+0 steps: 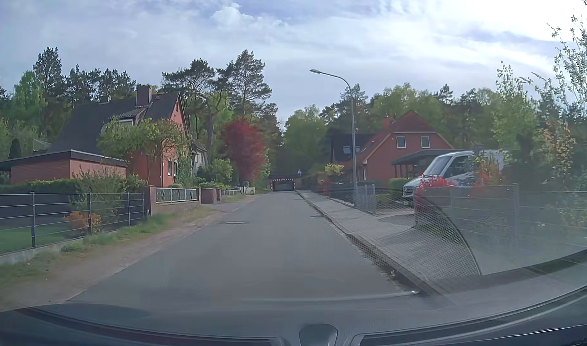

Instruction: Follow the waypoints while adhering to traffic rules and regulations

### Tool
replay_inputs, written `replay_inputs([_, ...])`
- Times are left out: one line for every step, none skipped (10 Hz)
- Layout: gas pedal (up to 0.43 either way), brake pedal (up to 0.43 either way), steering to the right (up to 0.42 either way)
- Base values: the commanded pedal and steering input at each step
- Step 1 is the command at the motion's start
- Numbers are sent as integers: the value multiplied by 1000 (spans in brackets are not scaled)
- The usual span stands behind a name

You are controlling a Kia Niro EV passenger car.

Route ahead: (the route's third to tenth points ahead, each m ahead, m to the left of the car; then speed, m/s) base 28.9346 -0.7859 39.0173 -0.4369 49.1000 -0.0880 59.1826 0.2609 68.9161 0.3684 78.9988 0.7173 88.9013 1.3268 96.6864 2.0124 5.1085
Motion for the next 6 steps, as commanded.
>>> replay_inputs([59, 0, 1])
replay_inputs([59, 0, 1])
replay_inputs([59, 0, 1])
replay_inputs([59, 0, 0])
replay_inputs([59, 0, -1])
replay_inputs([59, 0, -3])
